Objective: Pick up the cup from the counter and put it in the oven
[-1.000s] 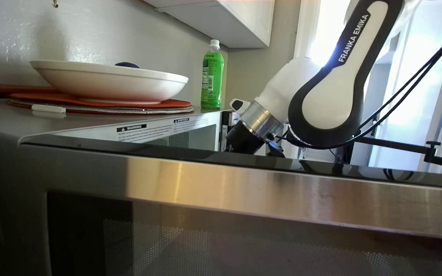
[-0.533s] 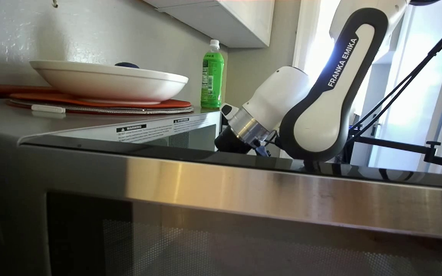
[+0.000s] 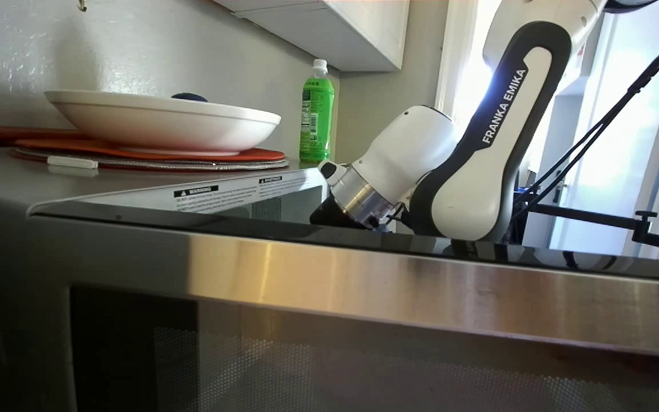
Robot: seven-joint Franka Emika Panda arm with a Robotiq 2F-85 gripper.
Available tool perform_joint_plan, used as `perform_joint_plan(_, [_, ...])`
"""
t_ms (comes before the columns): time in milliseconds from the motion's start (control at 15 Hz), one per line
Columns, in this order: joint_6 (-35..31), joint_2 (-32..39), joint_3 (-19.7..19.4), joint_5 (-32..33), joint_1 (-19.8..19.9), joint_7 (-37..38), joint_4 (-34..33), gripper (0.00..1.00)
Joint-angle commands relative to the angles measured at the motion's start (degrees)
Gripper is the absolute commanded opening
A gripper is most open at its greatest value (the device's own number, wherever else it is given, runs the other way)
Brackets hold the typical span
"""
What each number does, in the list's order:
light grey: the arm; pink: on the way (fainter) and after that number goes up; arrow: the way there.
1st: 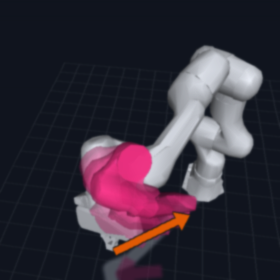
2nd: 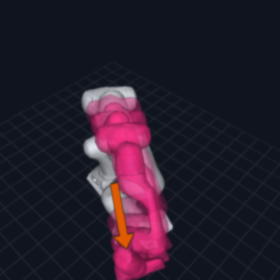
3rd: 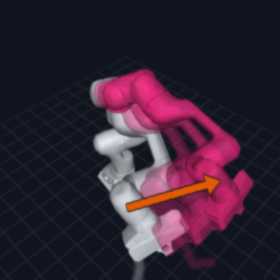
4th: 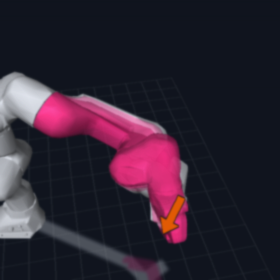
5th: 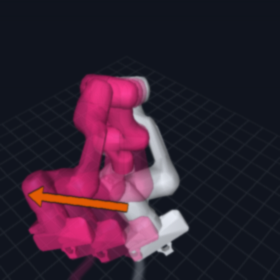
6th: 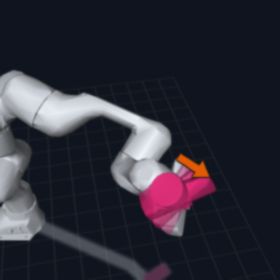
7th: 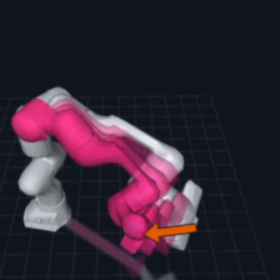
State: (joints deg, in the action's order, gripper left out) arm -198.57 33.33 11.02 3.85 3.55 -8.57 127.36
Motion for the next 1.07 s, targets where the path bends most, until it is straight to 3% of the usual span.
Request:
perform_joint_plan(0, [-3.46,1.88,-1.97,1.28,-1.74,2.35,-1.71,0.36])
perform_joint_plan(1000, [-7.9,5.77,-2.28,1.32,-2.79,3.85,-5.2,0.36])
